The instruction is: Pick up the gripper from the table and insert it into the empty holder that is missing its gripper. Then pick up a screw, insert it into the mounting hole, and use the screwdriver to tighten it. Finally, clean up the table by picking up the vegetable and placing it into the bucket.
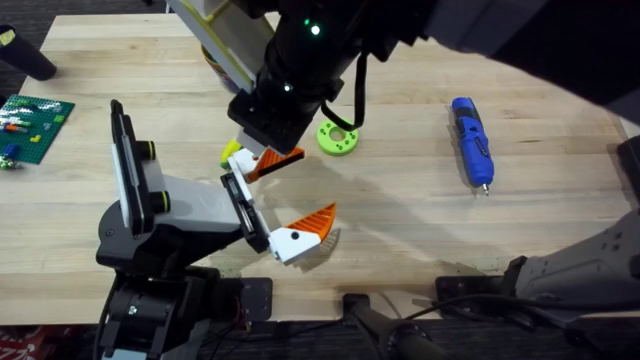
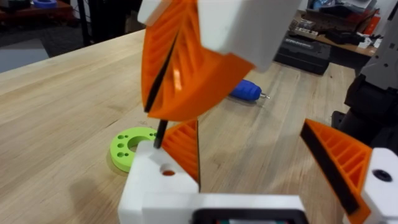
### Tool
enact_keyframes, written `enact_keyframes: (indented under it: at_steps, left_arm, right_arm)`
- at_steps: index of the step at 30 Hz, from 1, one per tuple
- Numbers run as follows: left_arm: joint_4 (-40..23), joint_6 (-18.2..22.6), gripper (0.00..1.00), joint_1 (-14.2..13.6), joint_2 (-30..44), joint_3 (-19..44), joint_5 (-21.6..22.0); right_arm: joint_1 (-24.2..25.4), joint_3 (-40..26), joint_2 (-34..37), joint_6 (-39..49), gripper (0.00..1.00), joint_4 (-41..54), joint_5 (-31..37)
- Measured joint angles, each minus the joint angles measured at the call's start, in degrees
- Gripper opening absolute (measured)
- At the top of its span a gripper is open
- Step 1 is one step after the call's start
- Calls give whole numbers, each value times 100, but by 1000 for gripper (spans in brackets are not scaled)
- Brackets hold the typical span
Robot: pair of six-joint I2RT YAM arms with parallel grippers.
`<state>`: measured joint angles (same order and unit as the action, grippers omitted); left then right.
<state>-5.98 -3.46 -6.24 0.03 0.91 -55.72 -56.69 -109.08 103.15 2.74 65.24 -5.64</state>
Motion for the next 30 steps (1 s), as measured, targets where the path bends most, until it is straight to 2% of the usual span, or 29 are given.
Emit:
enact_keyframes:
  at_steps: [16,30]
  left_arm:
    - [7,0,983,0,2,0,-2]
    - [7,0,983,0,2,0,-4]
  right_arm:
    - [-4,2,0,-26,11,12,-6]
    - [-5,2,0,-102,11,3,-353]
